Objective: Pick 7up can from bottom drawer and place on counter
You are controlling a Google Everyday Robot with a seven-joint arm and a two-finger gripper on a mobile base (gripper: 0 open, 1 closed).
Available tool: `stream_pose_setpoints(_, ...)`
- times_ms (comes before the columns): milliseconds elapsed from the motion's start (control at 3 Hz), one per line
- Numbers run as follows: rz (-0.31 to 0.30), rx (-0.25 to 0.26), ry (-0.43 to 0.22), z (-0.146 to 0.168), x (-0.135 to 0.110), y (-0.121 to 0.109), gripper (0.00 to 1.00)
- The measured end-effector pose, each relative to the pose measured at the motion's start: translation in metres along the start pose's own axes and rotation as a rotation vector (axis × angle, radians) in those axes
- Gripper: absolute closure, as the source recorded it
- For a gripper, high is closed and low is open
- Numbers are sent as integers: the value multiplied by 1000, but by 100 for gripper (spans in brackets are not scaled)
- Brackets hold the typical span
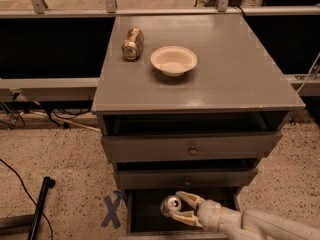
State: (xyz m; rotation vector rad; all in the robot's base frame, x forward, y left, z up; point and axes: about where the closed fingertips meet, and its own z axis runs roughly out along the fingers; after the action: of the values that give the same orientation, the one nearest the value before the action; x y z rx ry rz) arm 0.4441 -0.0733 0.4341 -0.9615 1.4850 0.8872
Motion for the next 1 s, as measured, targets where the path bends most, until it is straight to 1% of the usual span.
stream_pose_setpoints(333, -13, -50, 3, -8, -54, 26, 100)
stream_pose_setpoints(667, -48, -53, 35, -27, -111, 47, 100)
stream_pose_setpoints(1000, -97, -51, 56, -33, -132, 44, 100)
